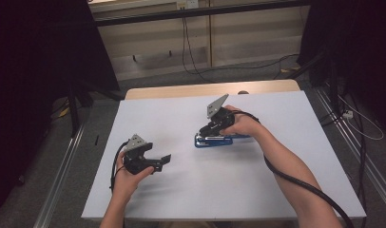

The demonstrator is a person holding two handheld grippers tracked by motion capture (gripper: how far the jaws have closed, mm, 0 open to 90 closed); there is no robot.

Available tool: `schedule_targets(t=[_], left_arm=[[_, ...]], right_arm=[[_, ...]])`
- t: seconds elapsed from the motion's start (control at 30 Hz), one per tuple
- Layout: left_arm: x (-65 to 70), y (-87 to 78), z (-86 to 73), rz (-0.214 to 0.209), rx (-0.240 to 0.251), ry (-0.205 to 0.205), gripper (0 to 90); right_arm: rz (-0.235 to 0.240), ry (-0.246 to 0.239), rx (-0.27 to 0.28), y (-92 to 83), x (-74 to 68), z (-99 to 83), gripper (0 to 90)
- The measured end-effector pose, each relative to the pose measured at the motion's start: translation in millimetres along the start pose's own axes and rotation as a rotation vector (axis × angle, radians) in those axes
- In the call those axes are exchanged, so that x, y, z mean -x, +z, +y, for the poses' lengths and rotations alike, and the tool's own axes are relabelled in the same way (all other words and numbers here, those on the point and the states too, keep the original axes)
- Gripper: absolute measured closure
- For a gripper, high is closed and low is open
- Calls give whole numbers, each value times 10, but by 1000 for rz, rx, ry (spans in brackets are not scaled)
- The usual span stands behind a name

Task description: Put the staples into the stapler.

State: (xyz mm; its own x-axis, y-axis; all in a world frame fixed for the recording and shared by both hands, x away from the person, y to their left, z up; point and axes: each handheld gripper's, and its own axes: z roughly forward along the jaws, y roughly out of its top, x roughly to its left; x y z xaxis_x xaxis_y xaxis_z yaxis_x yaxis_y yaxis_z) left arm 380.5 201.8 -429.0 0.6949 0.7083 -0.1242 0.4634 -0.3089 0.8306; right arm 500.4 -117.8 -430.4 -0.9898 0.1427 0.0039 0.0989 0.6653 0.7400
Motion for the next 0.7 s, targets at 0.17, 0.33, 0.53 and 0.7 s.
schedule_targets(t=[0.17, 0.33, 0.53, 0.7], left_arm=[[3, 1, 1, 1, 2, 0, 72], [3, 1, 1, 1, 3, -2, 72], [10, 14, 9, 0, 3, 2, 72], [21, 25, 20, -11, 12, 1, 73]], right_arm=[[-3, 2, 0, 15, -12, 9, 757], [-16, 6, 6, 14, -31, 12, 657], [-60, 31, 31, -125, -85, 1, 522], [-108, 77, 45, -281, -137, -69, 416]])
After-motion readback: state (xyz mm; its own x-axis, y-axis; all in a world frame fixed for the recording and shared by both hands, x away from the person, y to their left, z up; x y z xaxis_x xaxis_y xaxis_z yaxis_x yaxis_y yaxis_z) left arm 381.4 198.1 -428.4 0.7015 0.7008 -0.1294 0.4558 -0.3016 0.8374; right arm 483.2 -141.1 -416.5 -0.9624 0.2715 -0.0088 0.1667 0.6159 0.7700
